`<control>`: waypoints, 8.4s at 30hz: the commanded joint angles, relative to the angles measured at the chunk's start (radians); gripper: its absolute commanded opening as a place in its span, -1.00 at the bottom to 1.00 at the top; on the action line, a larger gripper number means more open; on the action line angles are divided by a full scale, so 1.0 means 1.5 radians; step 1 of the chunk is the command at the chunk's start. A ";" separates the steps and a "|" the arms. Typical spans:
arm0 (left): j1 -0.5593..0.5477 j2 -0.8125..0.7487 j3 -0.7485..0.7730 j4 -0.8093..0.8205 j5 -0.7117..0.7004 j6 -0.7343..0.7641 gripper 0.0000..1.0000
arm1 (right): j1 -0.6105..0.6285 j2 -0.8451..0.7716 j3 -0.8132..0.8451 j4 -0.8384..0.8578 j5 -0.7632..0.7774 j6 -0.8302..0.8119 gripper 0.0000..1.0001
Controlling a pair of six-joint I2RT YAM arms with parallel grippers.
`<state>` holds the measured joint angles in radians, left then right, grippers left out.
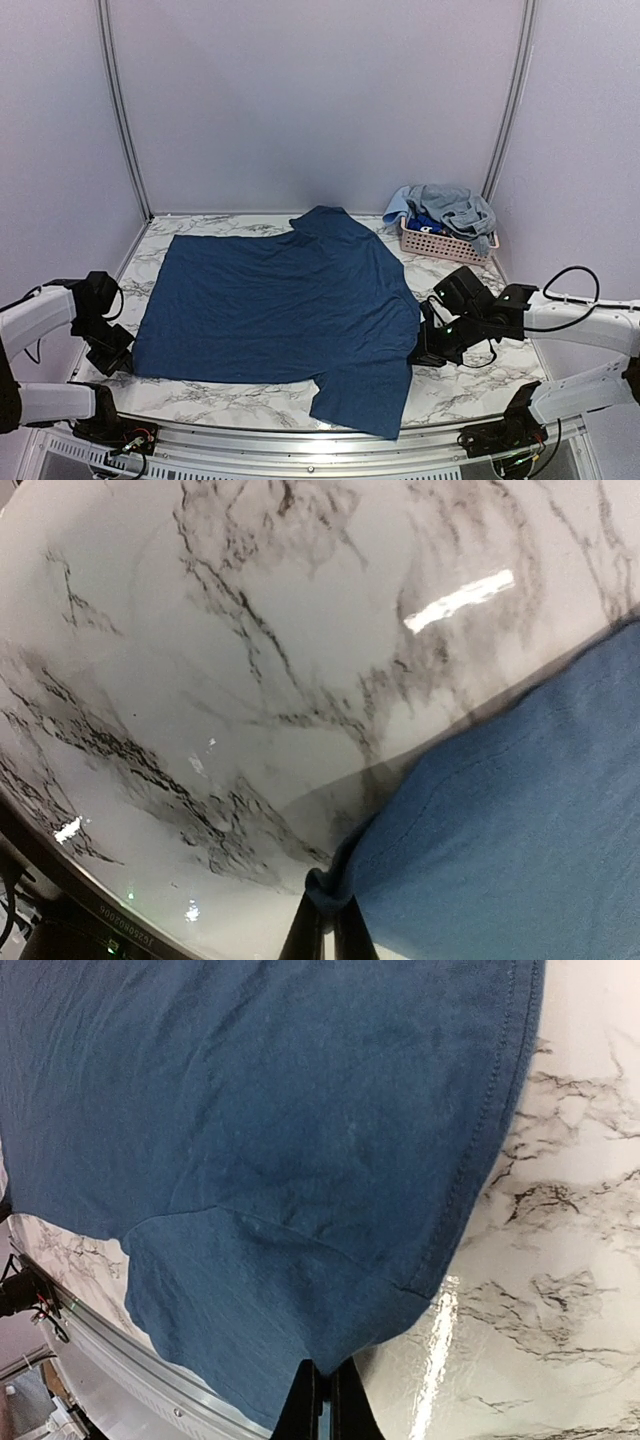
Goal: Fold and stack the mixed laundry pile
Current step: Pick up the flattened T-shirt from the center of the board, then fold the flattened T-shirt at the center of the board, then move the flattened T-shirt to the corner of the board, then adjust the flattened T-shirt at the center of the board.
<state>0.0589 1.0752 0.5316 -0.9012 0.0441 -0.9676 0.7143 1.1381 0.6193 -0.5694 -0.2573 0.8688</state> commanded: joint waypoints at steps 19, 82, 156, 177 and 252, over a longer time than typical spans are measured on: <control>0.003 0.099 0.275 -0.010 0.017 0.000 -1.00 | -0.124 0.057 0.165 -0.016 0.007 -0.069 -1.00; 0.031 0.387 0.301 0.221 0.020 0.036 -0.60 | -0.255 0.490 0.452 0.047 -0.086 -0.239 -0.85; -0.122 0.167 0.127 0.226 0.053 0.217 -0.15 | -0.233 0.287 0.145 -0.035 -0.073 -0.328 -0.28; -0.650 0.269 0.196 0.535 0.167 0.282 0.00 | -0.051 0.086 -0.026 0.046 -0.146 -0.140 -0.11; -0.736 0.495 0.419 0.447 0.114 0.432 -1.00 | 0.045 0.183 0.065 0.013 -0.075 -0.127 -0.30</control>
<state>-1.0344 1.7992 1.1530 -0.2184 0.1883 -0.3458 0.7273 1.3693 0.6662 -0.5571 -0.4366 0.6422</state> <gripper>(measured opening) 0.005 0.337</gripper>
